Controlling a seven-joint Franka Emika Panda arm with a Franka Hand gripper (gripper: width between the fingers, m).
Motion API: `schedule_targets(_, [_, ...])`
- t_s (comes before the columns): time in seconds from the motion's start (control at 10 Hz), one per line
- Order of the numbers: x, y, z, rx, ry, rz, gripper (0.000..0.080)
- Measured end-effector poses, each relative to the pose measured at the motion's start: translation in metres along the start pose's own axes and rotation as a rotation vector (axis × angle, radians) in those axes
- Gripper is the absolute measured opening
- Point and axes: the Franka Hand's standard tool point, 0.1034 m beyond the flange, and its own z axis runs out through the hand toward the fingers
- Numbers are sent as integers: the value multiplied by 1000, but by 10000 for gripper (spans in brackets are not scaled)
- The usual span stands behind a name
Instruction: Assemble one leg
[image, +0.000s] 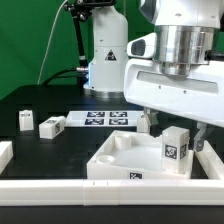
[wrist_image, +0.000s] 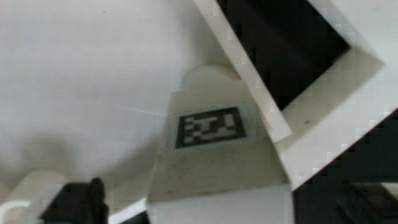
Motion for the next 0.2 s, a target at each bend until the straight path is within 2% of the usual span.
schedule_targets(0.2, [0, 0, 0, 0, 0, 0, 649])
